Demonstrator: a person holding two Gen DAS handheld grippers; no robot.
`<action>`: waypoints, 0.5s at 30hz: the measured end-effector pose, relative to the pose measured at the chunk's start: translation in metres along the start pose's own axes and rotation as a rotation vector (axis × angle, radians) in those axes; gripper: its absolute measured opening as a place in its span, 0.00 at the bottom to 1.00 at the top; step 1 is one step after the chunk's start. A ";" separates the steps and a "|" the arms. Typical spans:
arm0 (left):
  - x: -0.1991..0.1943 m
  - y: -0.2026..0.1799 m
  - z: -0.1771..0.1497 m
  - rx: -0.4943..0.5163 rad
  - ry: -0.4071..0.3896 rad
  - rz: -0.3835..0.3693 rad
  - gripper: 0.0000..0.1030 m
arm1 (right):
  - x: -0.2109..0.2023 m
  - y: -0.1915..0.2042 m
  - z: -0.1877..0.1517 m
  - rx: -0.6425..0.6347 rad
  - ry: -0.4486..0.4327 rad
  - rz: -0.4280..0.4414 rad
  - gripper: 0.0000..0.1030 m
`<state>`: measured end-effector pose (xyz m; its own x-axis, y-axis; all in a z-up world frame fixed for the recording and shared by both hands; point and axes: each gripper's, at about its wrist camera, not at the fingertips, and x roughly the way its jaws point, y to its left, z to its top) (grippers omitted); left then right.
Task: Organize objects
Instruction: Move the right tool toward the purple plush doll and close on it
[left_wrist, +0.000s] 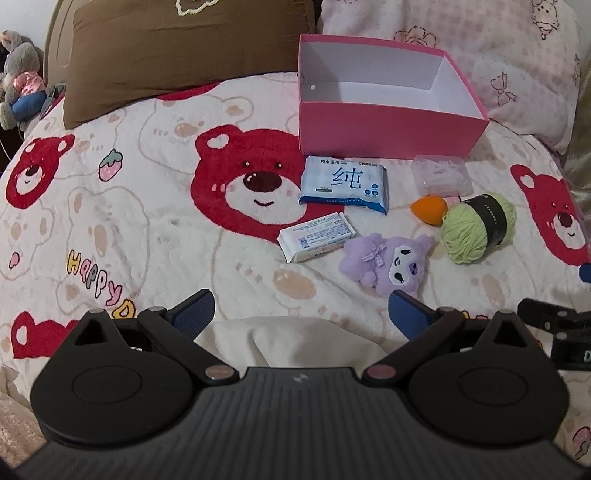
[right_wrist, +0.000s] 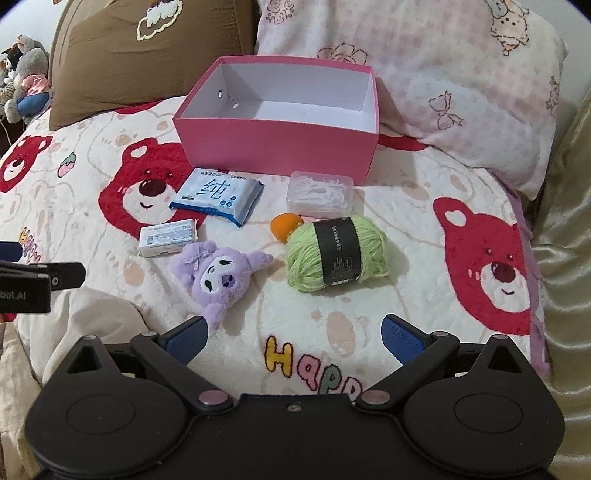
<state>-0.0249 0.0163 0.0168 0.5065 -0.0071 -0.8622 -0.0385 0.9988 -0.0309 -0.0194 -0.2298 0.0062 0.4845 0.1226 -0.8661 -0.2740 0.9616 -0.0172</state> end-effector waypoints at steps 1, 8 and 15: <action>0.001 0.001 0.001 -0.009 0.008 0.002 0.99 | 0.000 0.000 -0.001 -0.001 0.004 0.021 0.99; 0.005 0.005 0.000 -0.019 0.014 0.003 0.98 | 0.001 0.005 -0.002 -0.008 0.010 0.044 0.99; -0.001 0.000 0.001 0.022 -0.058 -0.040 0.97 | -0.014 0.009 -0.001 -0.032 -0.048 0.187 0.99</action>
<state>-0.0245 0.0162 0.0186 0.5566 -0.0444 -0.8296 0.0009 0.9986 -0.0528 -0.0296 -0.2227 0.0176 0.4613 0.3102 -0.8312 -0.3887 0.9129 0.1249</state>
